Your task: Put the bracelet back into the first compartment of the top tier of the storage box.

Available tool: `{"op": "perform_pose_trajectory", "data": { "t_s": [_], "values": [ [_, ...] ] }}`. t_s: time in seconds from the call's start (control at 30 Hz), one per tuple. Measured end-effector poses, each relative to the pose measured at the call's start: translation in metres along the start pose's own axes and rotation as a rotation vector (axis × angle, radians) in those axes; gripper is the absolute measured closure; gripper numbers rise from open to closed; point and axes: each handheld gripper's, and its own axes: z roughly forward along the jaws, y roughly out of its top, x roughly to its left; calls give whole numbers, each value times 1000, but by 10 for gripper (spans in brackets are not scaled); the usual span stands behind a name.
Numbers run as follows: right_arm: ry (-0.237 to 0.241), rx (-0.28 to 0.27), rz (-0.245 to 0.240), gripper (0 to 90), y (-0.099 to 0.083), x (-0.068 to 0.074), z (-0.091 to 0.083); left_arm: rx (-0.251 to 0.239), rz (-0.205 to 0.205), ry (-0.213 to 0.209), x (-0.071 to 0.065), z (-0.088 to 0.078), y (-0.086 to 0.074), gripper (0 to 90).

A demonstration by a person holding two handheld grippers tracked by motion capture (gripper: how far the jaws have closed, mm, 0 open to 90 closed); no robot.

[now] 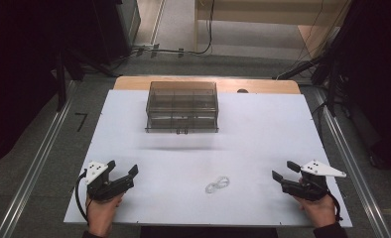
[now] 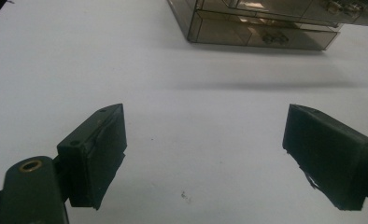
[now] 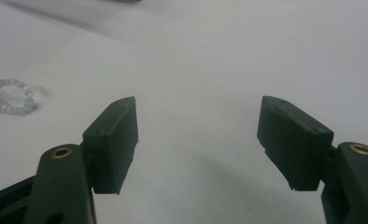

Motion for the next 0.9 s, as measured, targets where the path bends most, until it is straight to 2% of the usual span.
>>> {"op": "perform_pose_trajectory", "data": {
  "t_s": [0.9],
  "values": [
    [13,2,-20,263,1,5,2,2,-4,-5,0,0,0,138]
  ]
}}
